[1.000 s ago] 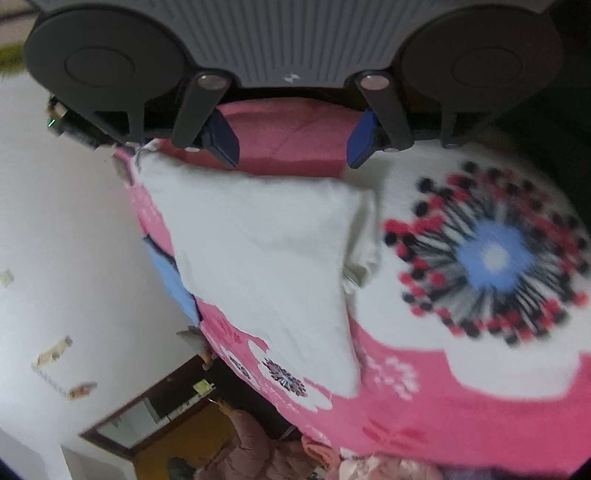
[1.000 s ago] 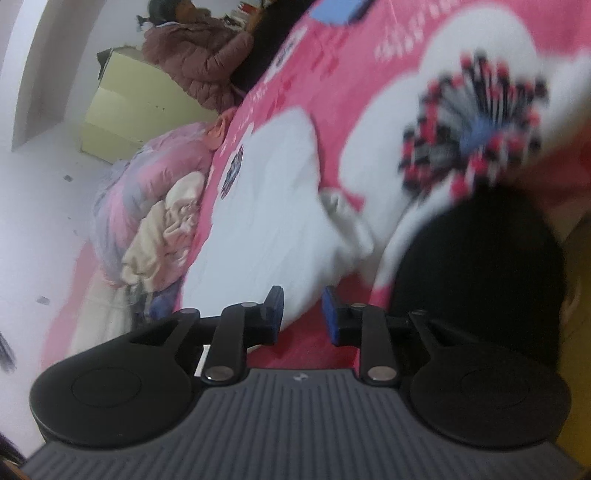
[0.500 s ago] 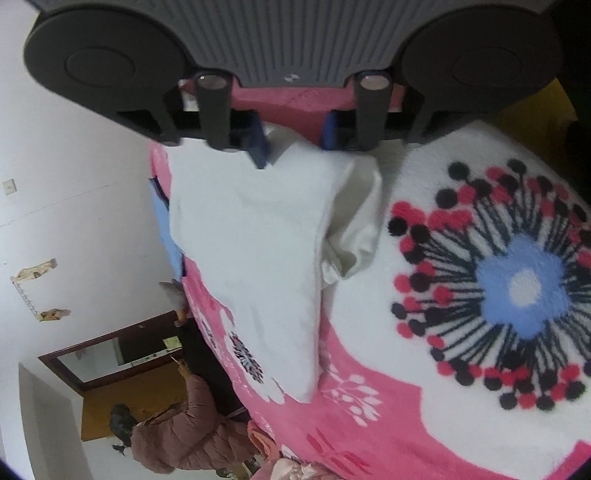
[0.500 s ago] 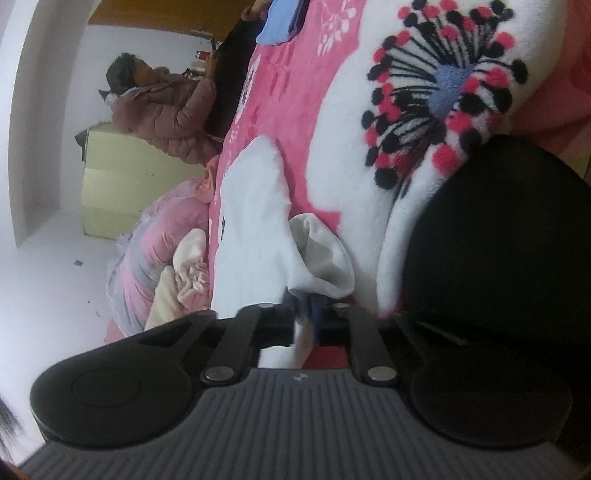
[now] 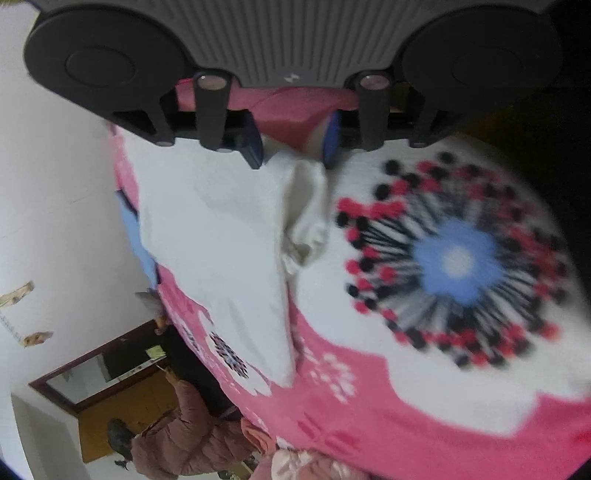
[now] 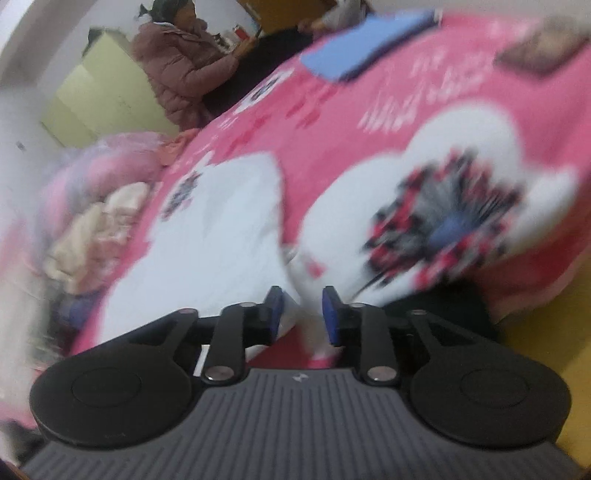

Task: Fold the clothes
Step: 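Open both grippers and release the folded white shirt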

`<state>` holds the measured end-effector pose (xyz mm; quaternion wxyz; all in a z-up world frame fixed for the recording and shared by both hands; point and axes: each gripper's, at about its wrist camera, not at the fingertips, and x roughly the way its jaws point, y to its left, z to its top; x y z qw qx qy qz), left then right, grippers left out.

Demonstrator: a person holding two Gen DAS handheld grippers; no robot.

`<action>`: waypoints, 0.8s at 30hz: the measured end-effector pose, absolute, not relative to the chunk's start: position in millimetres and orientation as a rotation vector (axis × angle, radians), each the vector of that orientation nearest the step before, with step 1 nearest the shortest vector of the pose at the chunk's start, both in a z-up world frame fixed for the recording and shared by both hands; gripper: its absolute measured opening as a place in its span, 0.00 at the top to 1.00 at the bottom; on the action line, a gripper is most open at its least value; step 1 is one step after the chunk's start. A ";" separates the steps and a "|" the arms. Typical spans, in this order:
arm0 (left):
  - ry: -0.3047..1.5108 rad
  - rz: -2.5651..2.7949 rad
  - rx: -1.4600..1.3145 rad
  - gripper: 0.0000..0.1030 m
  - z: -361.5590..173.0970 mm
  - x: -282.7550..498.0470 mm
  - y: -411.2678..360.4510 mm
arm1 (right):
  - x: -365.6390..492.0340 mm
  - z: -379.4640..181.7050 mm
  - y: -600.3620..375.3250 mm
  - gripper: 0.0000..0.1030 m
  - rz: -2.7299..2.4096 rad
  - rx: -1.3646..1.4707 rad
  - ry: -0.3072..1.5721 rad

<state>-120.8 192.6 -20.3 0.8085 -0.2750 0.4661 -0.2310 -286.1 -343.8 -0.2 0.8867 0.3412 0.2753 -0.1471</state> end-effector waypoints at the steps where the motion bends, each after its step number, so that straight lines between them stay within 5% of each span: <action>1: 0.969 -0.468 -0.552 0.62 -13.1 -125.3 197.0 | -291.4 6.4 -345.8 0.77 -0.347 0.662 0.565; 10: 0.701 -0.617 -0.230 0.64 29.0 -141.4 139.4 | -259.1 20.6 -276.6 0.79 -0.131 0.247 0.467; 13: 0.742 -0.657 -0.180 0.64 9.5 -129.7 104.6 | -233.2 12.3 -245.5 0.79 -0.014 0.161 0.482; 16: 0.804 -0.613 -0.273 0.81 -8.8 -114.3 105.8 | -218.7 1.1 -242.0 0.80 -0.027 0.119 0.516; 24: 0.815 -0.577 -0.430 0.80 -16.7 -103.3 144.3 | -237.5 -11.6 -339.5 0.83 -0.429 0.298 0.460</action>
